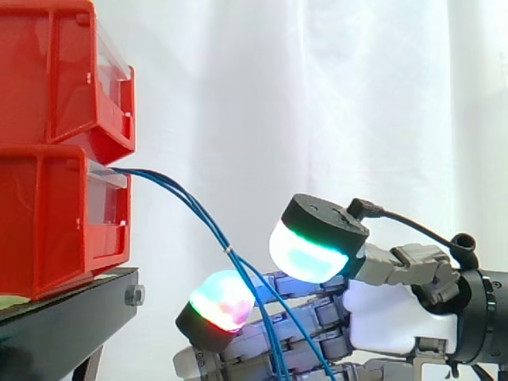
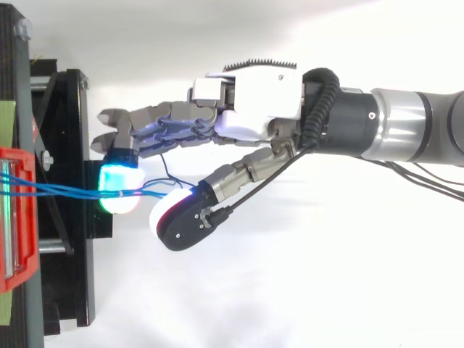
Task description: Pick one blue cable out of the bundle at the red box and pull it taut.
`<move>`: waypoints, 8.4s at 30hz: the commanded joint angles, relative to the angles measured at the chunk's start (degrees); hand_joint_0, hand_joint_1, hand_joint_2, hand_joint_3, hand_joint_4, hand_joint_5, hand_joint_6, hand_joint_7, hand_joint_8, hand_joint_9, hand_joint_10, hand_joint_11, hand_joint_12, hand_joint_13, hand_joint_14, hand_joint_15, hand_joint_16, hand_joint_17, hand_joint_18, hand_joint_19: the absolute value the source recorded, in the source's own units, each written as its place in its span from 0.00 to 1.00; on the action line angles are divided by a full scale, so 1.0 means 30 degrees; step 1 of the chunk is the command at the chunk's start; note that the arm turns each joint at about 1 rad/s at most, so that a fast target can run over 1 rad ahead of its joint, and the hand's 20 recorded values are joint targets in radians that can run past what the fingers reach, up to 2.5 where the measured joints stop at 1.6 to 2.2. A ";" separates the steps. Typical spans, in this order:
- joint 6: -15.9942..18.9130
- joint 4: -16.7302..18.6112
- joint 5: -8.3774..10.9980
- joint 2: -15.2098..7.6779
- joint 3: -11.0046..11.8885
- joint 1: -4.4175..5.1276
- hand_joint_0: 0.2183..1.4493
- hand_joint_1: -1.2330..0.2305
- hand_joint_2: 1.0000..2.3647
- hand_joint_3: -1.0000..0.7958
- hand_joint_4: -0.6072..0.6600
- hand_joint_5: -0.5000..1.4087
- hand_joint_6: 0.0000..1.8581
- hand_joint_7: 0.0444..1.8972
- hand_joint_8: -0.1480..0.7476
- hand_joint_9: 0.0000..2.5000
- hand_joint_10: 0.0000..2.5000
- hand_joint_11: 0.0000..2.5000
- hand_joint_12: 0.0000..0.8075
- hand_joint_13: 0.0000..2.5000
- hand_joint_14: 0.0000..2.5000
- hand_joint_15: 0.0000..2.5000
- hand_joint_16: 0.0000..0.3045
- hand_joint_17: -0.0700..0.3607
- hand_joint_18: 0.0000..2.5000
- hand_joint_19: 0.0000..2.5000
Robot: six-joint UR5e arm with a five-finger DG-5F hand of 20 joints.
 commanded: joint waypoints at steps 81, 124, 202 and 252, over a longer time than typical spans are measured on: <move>0.0002 -0.5462 -0.0879 0.1409 0.1941 -0.0633 0.34 0.24 0.01 0.45 0.64 0.19 0.47 0.55 0.55 0.18 0.00 0.04 0.49 0.11 0.00 0.00 0.20 0.49 0.17 0.05; -0.0438 -0.6663 -0.0733 0.2112 0.1941 -0.0721 0.34 0.25 0.01 0.63 0.38 0.21 0.48 0.67 0.54 0.25 0.00 0.02 0.52 0.15 0.00 0.00 0.22 0.52 0.23 0.05; -0.0467 -0.6839 -0.0703 0.2112 0.1941 -0.0692 0.34 0.20 0.01 0.56 0.56 0.18 0.48 0.60 0.50 0.22 0.00 0.06 0.50 0.09 0.00 0.00 0.21 0.50 0.18 0.05; -0.0496 -0.6839 -0.0674 0.2112 0.1941 -0.0633 0.41 0.18 0.01 0.42 0.57 0.20 0.49 0.61 0.55 0.34 0.01 0.27 0.47 0.17 0.00 0.03 0.19 0.47 0.24 0.08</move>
